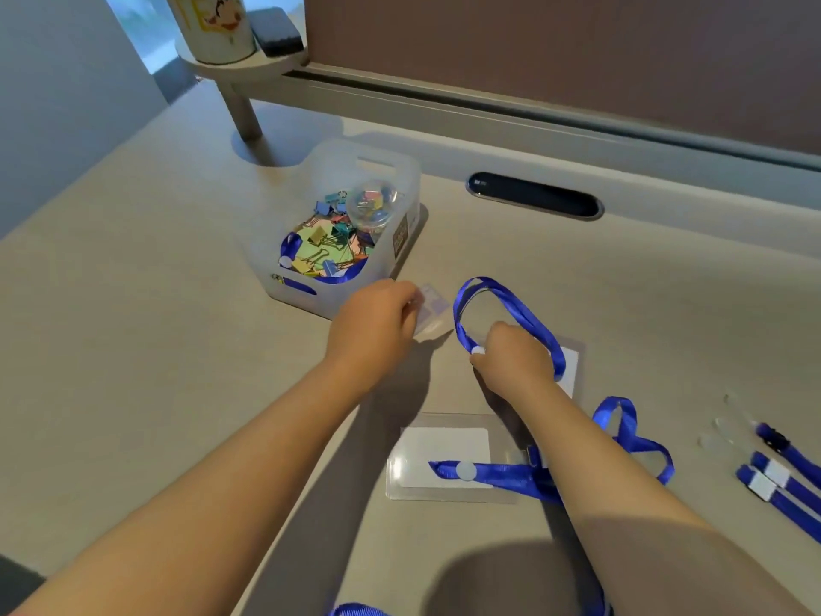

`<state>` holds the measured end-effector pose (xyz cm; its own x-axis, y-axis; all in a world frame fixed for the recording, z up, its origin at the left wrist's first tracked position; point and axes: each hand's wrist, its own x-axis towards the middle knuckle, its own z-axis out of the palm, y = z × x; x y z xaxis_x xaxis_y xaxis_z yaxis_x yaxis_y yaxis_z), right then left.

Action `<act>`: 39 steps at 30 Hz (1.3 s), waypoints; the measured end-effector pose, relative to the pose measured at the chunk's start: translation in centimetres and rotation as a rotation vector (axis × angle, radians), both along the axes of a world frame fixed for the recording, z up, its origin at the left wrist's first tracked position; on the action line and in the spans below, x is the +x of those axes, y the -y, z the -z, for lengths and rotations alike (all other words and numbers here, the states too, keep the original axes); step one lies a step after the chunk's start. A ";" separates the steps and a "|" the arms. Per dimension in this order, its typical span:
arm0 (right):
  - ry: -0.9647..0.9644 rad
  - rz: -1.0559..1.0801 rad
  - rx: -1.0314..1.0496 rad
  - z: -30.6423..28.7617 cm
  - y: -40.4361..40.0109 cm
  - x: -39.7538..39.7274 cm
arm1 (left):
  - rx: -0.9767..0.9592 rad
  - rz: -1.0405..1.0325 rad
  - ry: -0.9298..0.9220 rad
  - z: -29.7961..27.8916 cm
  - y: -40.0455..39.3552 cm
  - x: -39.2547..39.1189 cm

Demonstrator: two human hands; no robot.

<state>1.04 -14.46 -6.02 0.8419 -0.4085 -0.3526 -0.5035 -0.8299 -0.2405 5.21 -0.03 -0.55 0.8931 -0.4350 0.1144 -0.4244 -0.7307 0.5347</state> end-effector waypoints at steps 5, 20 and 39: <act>0.015 0.066 0.061 -0.4 -0.3 0.3 | -0.042 -0.060 -0.030 -0.6 -1.6 0.6; 0.702 0.037 0.656 -15.5 -9.6 9.3 | -0.344 -0.407 -0.072 -7.5 -10.3 7.2; 0.169 -0.198 -0.049 -8.3 -12.4 13.0 | -0.372 -0.221 -0.097 -6.3 -14.1 11.0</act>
<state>14.09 -2.11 2.32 0.9523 -0.2433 -0.1843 -0.2865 -0.9209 -0.2644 16.25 14.10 5.70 0.9744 -0.1774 0.1385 -0.2147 -0.5490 0.8078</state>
